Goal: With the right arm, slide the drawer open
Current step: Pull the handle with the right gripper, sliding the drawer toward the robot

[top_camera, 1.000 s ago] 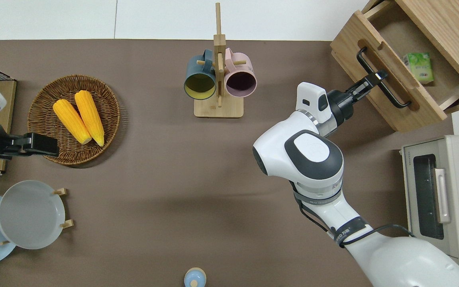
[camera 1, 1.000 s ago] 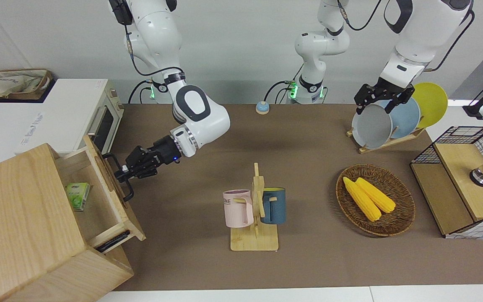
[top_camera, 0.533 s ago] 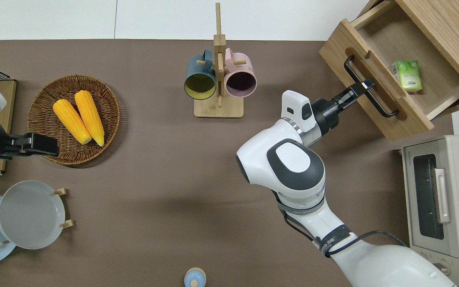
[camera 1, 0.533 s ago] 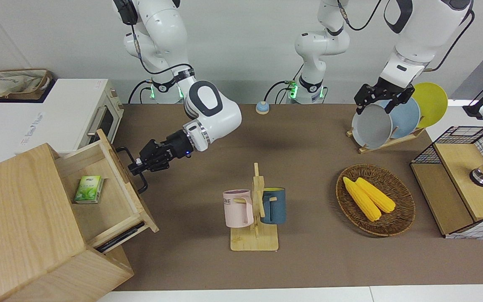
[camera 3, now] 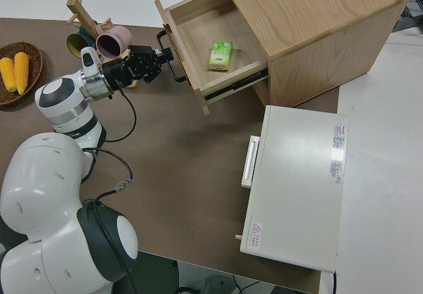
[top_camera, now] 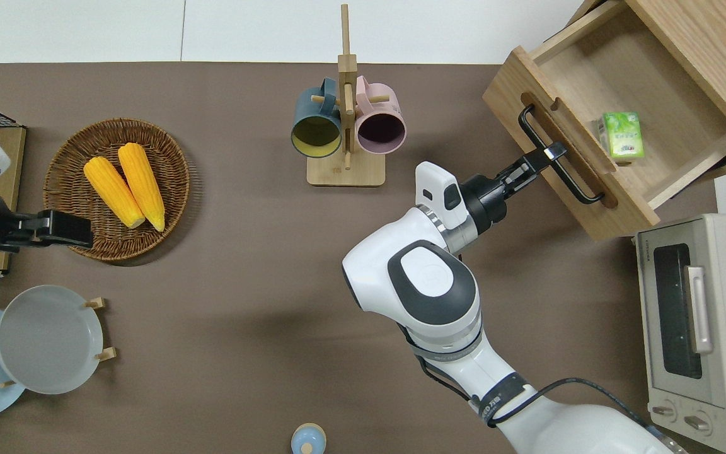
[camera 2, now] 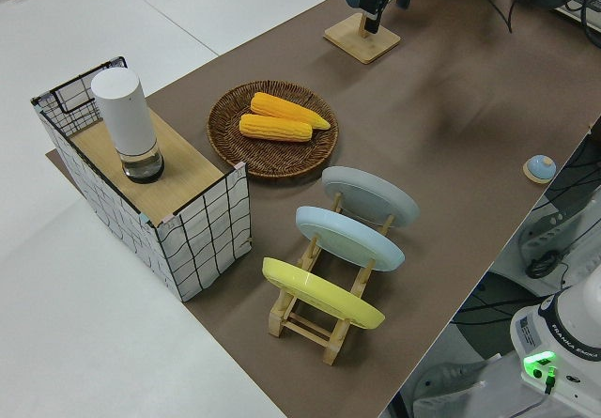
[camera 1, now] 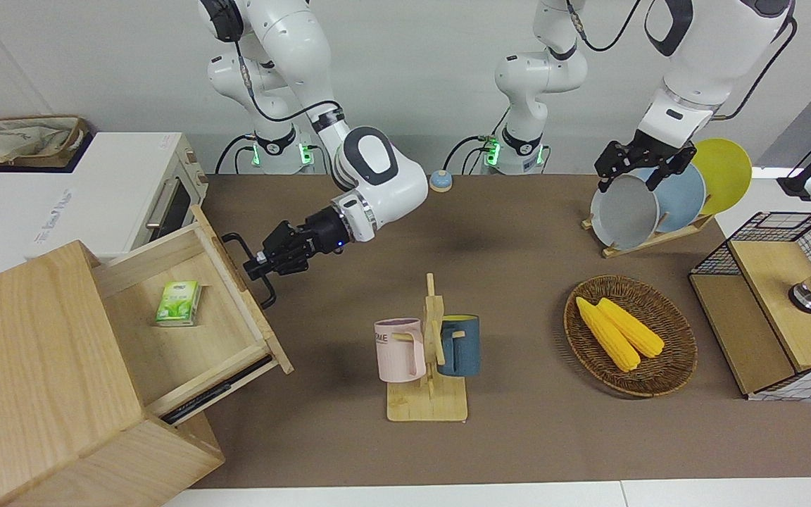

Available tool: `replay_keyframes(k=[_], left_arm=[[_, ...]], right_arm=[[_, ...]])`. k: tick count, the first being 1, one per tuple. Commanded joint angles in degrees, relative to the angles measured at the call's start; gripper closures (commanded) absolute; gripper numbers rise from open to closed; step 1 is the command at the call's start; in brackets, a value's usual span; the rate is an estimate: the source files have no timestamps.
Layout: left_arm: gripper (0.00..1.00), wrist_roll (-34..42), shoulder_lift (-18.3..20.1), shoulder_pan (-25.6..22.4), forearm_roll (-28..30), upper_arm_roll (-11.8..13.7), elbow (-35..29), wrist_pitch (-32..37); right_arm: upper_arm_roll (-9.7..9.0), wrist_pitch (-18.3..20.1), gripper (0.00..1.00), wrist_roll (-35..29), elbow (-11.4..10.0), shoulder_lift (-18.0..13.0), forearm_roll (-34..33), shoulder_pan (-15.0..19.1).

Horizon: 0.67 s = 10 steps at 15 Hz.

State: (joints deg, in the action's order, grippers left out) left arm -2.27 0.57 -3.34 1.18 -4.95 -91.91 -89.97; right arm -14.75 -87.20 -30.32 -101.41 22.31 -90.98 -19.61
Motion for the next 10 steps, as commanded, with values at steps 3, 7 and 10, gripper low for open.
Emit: replay_keyframes(k=[3,7,10], left_arm=[[0.00,0.42,0.57,0.35,-0.65,0.29,-0.28,0.67],[0.00,0.42,0.57,0.35,-0.65,0.20,-0.28,0.67],[0.00,0.42,0.57,0.35,-0.65,0.29,-0.28,0.67]], right_arm=[[-0.19,3.97,0.932,5.09,1.13,-1.66,-0.96,-4.03],[-0.19,6.34,0.932,6.14,1.13,-1.66,-0.95,-5.61],[-0.19,7.74,0.932,6.23,1.21,-1.66,-0.95,-6.75]])
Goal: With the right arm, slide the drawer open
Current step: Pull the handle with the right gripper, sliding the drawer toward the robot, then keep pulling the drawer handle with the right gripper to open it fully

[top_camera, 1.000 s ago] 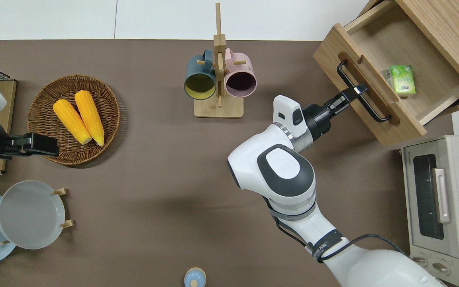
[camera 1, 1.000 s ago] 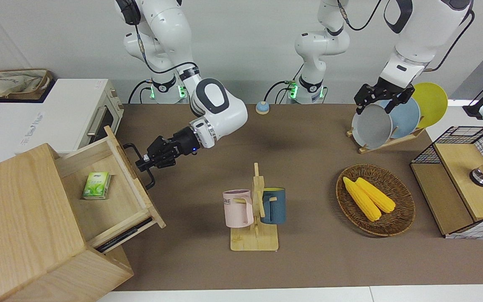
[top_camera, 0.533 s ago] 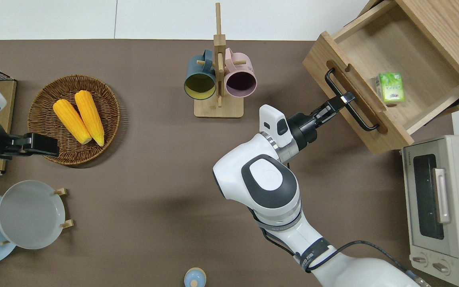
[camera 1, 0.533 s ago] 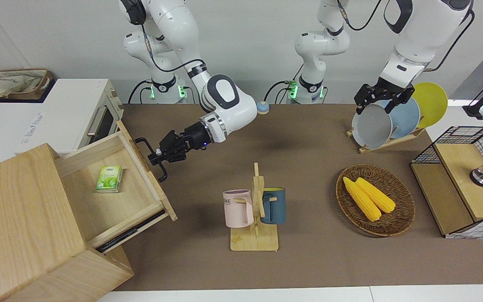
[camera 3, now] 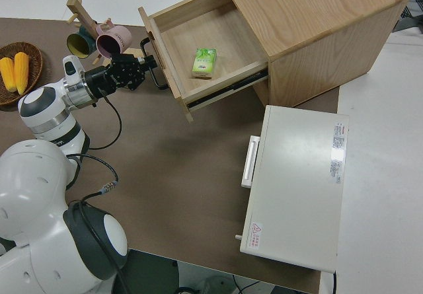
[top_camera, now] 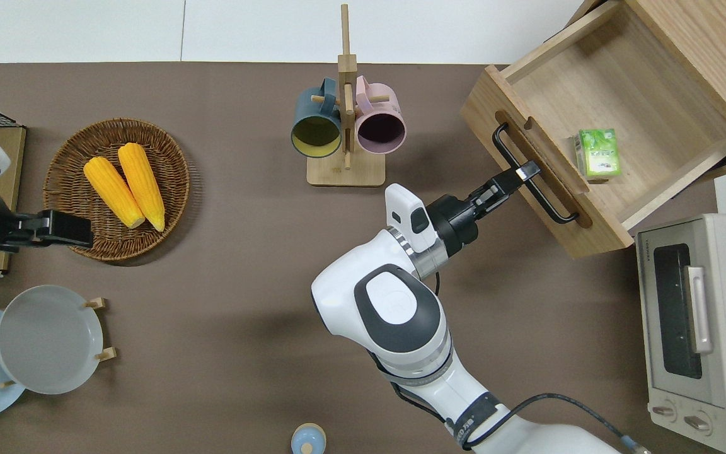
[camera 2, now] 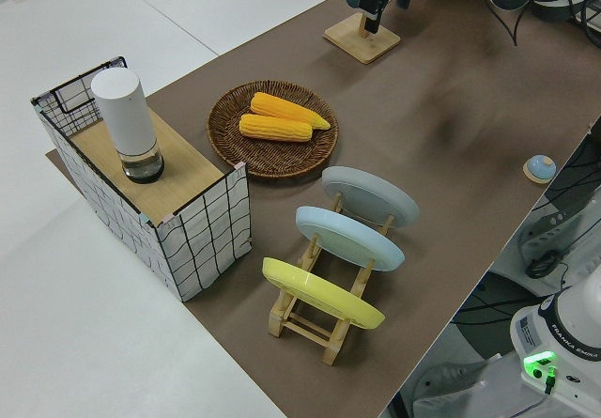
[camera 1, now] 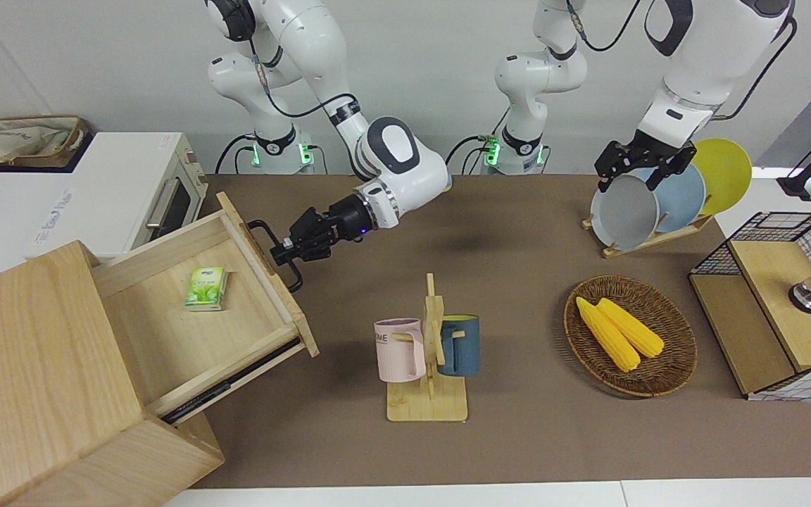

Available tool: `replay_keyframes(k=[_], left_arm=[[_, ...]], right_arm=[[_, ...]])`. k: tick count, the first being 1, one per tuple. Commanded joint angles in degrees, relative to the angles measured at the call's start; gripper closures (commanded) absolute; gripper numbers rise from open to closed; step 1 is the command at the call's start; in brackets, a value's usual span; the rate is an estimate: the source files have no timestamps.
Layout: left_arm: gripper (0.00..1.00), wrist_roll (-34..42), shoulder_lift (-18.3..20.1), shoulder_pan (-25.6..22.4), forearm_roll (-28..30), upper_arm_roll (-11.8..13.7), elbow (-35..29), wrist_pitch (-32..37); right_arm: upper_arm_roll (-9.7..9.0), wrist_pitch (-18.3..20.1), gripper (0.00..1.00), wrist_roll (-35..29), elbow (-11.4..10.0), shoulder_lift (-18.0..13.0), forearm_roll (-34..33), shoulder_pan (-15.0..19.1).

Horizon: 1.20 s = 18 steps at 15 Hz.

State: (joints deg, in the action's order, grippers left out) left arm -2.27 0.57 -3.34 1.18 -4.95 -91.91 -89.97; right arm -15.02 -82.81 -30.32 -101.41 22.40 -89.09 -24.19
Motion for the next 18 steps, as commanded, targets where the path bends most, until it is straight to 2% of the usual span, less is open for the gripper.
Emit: replay_keyframes(k=[1,10,14,15,16,18], left_arm=[[0.00,0.42,0.66,0.26,-0.65,0.20,-0.28,0.67],[0.00,0.42,0.57,0.35,-0.65,0.29,-0.28,0.76],[0.00,0.42,0.57,0.26,-0.65,0.20,-0.28,0.76],[0.00,0.42,0.57,0.35,-0.65,0.29,-0.28,0.76],[0.00,0.42,0.57,0.26,-0.65,0.29,-0.28,0.67],[0.00,0.42,0.57,0.26,-0.65,0.29,-0.28,0.67]], right_arm=[[0.08,3.79,0.932,6.24,1.57,-1.66,-2.76,-2.62],[0.08,5.29,0.932,6.32,2.27,-1.31,-1.62,-4.73],[0.17,5.29,0.877,6.32,2.36,-1.13,-1.53,-4.73],[0.17,5.29,0.838,6.24,2.36,-1.22,-1.53,-4.82],[0.17,5.29,0.757,6.06,2.36,-1.22,-1.53,-4.73],[0.17,5.29,0.512,5.19,2.36,-1.22,-0.66,-4.73]])
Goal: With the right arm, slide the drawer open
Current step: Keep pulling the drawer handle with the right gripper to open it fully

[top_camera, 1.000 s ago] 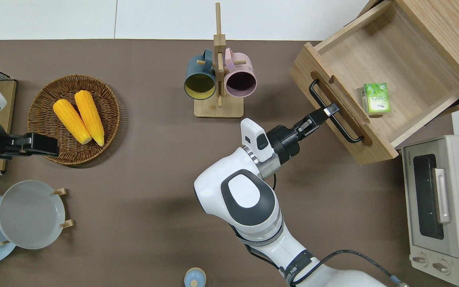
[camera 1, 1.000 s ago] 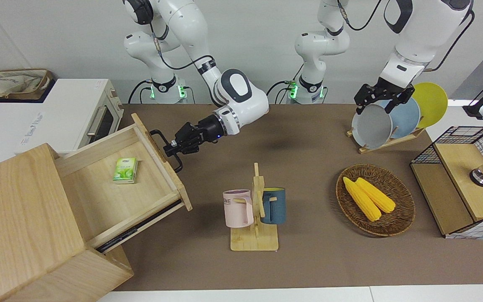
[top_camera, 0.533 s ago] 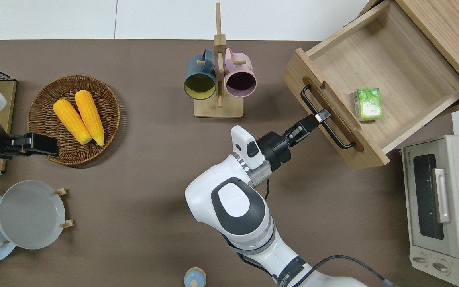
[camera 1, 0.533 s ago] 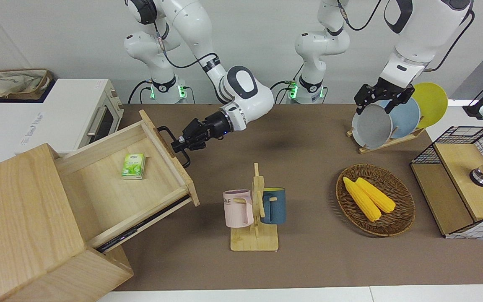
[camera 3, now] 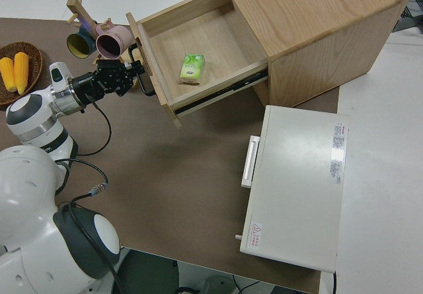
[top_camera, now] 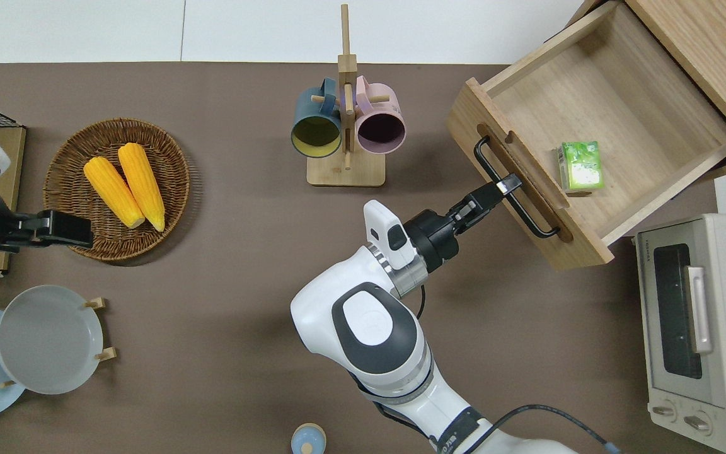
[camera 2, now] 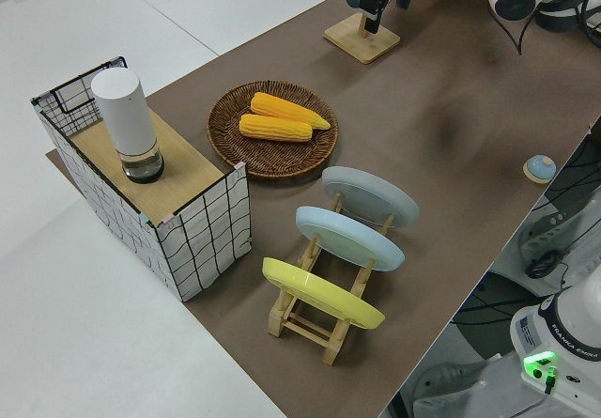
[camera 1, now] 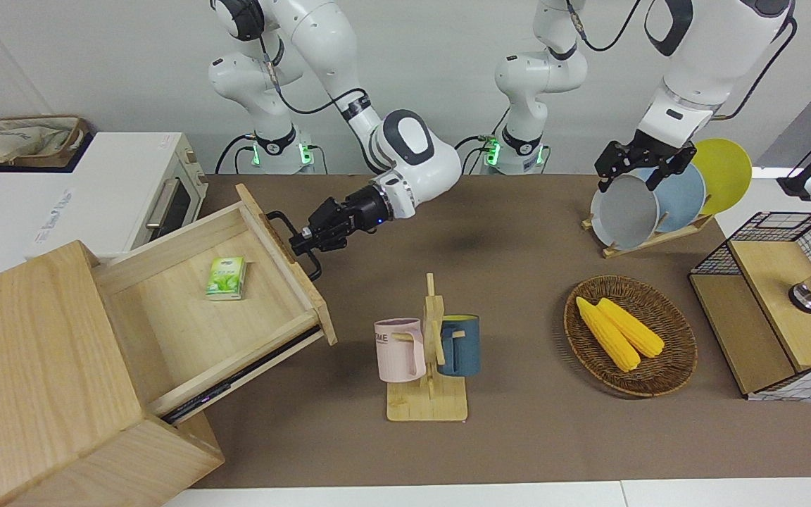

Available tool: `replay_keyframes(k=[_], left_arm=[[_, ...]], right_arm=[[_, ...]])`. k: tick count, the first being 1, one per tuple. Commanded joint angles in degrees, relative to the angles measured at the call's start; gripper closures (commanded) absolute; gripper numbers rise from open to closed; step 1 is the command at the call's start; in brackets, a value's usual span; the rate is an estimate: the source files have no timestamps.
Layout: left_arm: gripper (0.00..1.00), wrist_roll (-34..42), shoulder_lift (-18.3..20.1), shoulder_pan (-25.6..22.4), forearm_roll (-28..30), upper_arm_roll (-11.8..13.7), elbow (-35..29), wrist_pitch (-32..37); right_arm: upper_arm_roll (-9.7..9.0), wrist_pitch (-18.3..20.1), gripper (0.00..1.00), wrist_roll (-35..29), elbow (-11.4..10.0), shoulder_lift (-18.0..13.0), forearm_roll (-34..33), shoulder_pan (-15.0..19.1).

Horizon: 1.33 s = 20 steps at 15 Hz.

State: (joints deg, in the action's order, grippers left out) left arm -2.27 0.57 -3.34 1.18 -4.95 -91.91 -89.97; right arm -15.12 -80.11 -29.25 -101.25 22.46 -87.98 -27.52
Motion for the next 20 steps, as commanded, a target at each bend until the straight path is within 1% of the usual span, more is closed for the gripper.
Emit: replay_keyframes(k=[1,2,3,4,6,7,9,11,12,15,20], left_arm=[[0.00,0.42,0.57,0.35,-0.65,0.29,-0.28,0.67],[0.00,0.42,0.57,0.26,-0.65,0.20,-0.28,0.67],[0.00,0.42,0.57,0.26,-0.65,0.29,-0.28,0.67],[0.00,0.42,0.57,0.26,-0.65,0.29,-0.28,0.67],[0.00,0.42,0.57,0.26,-0.65,0.29,-0.28,0.67],[0.00,0.42,0.57,0.26,-0.65,0.29,-0.28,0.67],[0.00,0.42,0.57,0.26,-0.65,0.29,-0.28,0.76],[0.00,0.42,0.57,0.35,-0.57,0.20,-0.28,0.67],[0.00,0.42,0.57,0.35,-0.65,0.29,-0.28,0.67],[0.00,0.42,0.57,0.35,-0.65,0.20,-0.28,0.67],[0.00,0.42,0.57,0.26,-0.65,0.29,-0.28,0.67]], right_arm=[[0.36,2.59,0.430,3.07,2.38,-1.36,-0.80,-1.39],[0.44,2.42,0.282,1.76,2.99,-1.37,0.17,-1.39],[0.45,1.89,0.101,0.87,3.69,-1.37,1.40,-1.39],[0.53,1.54,0.016,0.60,4.65,-1.37,2.37,-1.39],[0.53,1.01,0.015,0.17,6.41,-1.28,4.04,-1.39],[0.53,0.66,0.015,-0.36,6.68,-1.36,4.92,-1.39],[0.53,-0.04,0.015,-2.20,6.77,-1.45,6.41,-1.39],[0.53,-0.04,0.015,-5.53,6.77,-1.45,7.47,-1.48],[0.53,-0.04,0.015,-6.86,6.77,-1.45,8.26,-2.09],[0.53,-0.04,0.015,-8.45,7.03,-1.72,11.15,-2.71],[0.36,-0.04,0.015,-8.36,11.42,-1.89,19.15,-3.41]])
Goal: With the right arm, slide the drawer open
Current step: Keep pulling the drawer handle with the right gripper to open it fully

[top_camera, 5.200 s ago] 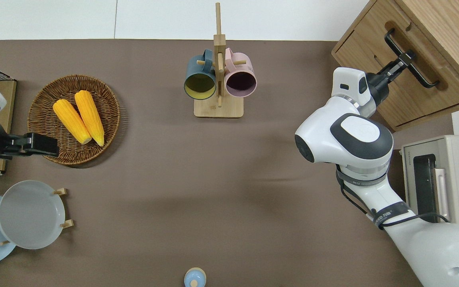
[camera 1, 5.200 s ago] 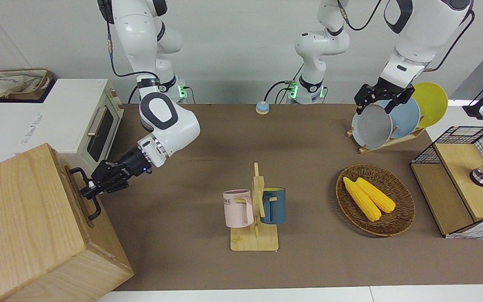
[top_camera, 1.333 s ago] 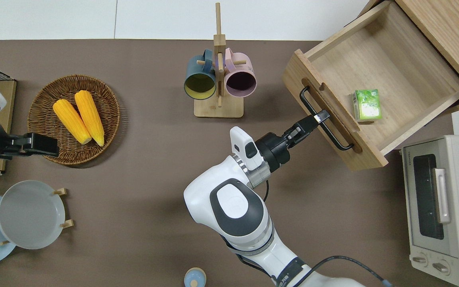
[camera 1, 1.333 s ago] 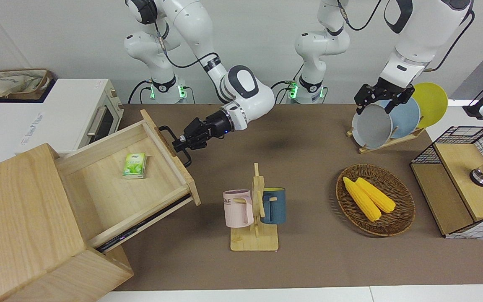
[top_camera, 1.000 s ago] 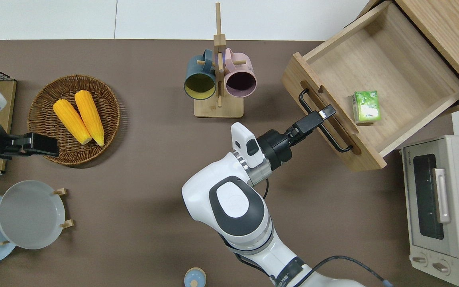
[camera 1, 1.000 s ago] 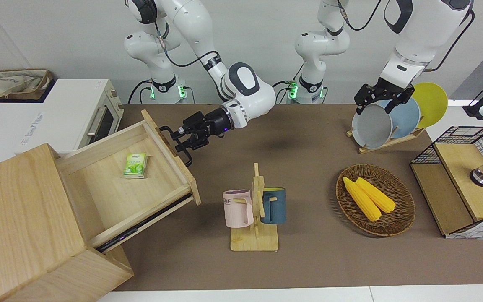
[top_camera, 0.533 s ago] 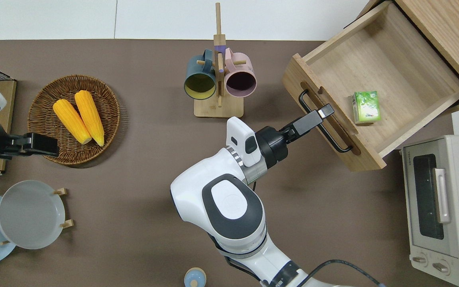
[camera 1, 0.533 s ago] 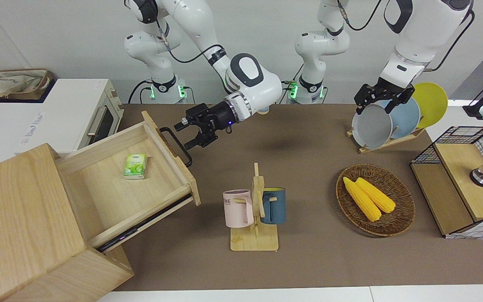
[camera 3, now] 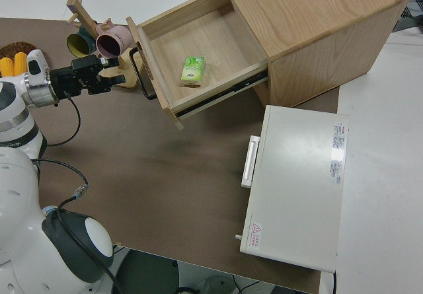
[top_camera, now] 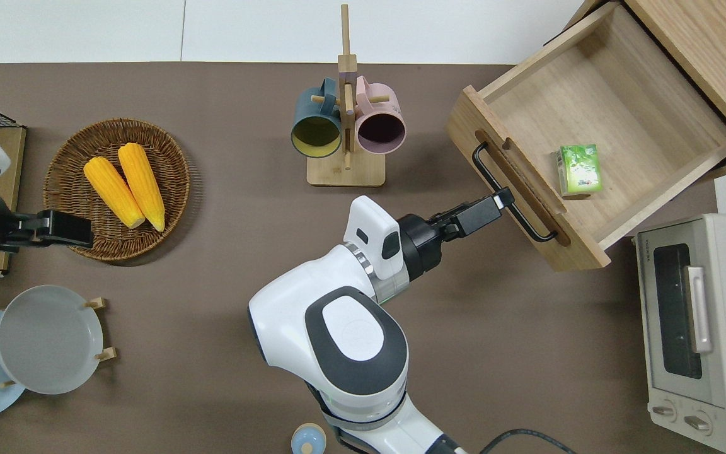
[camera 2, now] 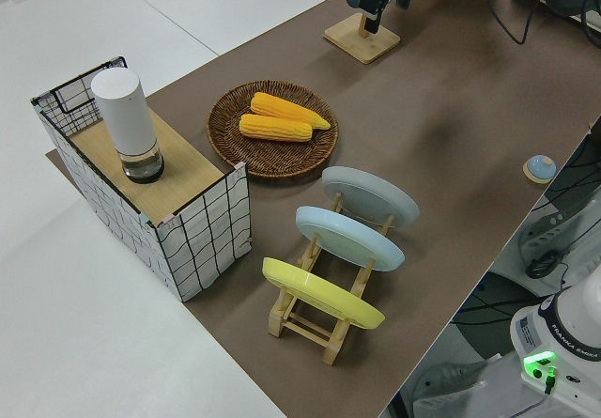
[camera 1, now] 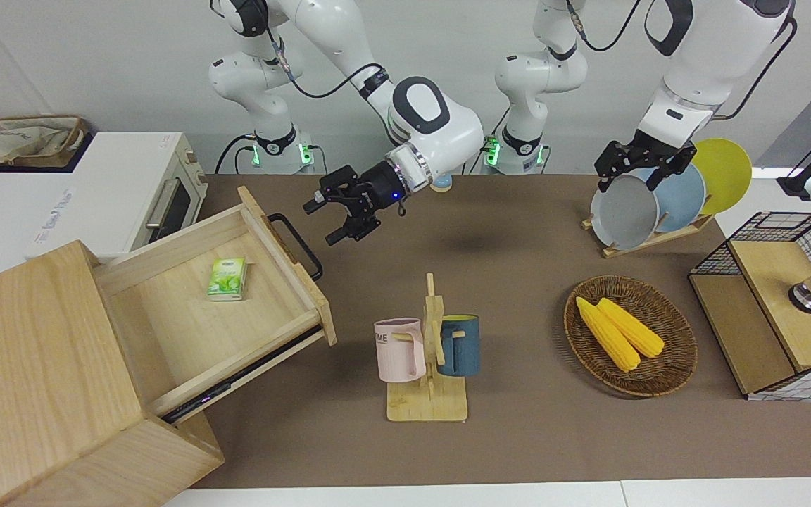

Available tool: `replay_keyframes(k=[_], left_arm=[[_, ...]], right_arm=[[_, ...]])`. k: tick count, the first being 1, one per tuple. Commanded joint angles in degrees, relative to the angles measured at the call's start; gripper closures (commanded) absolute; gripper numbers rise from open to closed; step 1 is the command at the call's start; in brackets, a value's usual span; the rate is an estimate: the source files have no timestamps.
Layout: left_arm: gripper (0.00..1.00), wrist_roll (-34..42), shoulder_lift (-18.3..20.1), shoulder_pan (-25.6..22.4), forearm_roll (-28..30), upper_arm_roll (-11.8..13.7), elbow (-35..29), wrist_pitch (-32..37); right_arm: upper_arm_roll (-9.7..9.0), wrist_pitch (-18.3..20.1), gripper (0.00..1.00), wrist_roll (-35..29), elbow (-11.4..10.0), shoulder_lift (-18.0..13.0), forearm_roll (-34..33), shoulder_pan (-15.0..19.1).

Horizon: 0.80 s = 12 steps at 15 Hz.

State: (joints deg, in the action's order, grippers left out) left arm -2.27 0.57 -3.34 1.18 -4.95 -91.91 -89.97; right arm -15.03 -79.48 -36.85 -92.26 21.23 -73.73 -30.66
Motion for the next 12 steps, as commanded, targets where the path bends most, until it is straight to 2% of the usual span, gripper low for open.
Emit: replay_keyframes(k=[1,7,12], left_arm=[[0.00,0.42,0.57,0.26,-0.56,0.29,-0.28,0.67],[0.00,0.42,0.57,0.26,-0.65,0.29,-0.28,0.67],[0.00,0.42,0.57,0.26,-0.65,0.29,-0.28,0.67]], right_arm=[[0.17,-0.59,0.015,-0.68,3.13,-0.75,6.74,-0.27],[0.52,-0.76,0.015,1.25,3.93,-4.52,16.41,0.87],[0.88,-3.57,0.015,5.90,4.37,-9.35,25.38,4.46]])
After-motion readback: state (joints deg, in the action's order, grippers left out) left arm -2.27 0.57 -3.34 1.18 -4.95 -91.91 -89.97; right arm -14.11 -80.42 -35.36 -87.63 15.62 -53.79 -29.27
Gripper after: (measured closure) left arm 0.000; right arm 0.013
